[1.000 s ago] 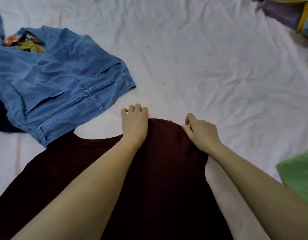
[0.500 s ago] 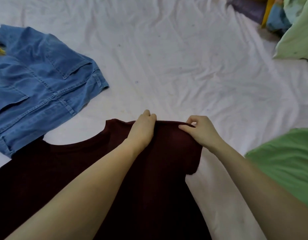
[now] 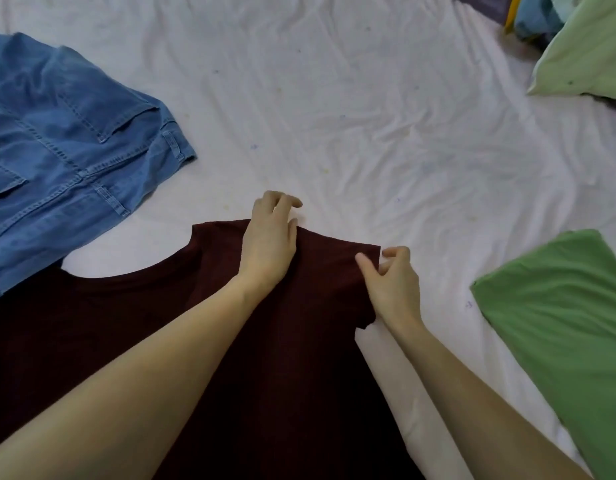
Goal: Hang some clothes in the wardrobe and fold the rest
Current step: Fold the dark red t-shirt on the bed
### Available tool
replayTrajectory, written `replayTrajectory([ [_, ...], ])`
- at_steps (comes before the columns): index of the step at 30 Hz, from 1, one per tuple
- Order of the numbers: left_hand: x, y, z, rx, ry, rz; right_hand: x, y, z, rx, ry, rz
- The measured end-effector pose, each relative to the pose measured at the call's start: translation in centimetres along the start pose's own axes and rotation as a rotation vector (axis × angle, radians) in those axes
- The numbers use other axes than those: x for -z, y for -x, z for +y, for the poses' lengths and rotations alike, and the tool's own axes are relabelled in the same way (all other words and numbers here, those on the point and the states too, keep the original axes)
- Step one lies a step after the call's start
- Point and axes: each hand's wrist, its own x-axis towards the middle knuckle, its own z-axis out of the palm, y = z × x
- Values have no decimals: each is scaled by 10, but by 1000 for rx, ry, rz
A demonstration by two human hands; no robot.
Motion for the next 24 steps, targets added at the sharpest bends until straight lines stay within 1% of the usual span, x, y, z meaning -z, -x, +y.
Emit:
replayTrajectory([
  [3,2,37,2,-42,40,-1,-15,15,6,4,247,0],
  [4,1,50,1,-58,10,-23,-19,16,9,20,287,9],
  [5,-2,59,-1,-73,-78,-68,-21,17,10,37,294,14],
  [7,-8,63,-11,-66,-321,-255,-22,15,11,93,228,41],
  [8,-10,58,-15,-41,-395,-358,-21,14,11,140,174,63],
  [9,-13,49,-20,-22,-407,-425,-19,15,9,184,116,70],
  [10,-16,40,-23,7,-338,-466,-18,16,8,217,51,56],
  [11,-16,30,-22,75,-191,-462,-17,18,7,234,-24,29],
  [12,-13,18,-20,173,12,-421,-16,18,6,237,-95,7],
  [14,-5,1,-12,459,468,-350,-17,20,7,219,-193,25],
  [15,1,-3,-9,582,635,-322,-17,21,6,210,-229,58],
  [16,8,-6,-7,659,742,-286,-17,24,3,220,-250,90],
  [17,15,-6,-7,708,805,-241,-18,28,-2,263,-248,106],
  [18,21,-5,-4,750,841,-196,-17,35,-6,350,-225,95],
  [19,25,-3,-6,802,858,-153,-17,43,-12,468,-192,36],
  [20,31,1,-9,867,865,-119,-16,54,-18,603,-141,-59],
  [21,37,6,-11,934,869,-117,-15,64,-23,736,-65,-160],
  [22,41,10,-12,984,862,-141,-13,69,-23,858,24,-219],
  [23,47,14,-16,1015,839,-173,-12,72,-24,941,102,-228],
  [24,53,16,-19,1028,808,-214,-11,70,-24,955,151,-192],
])
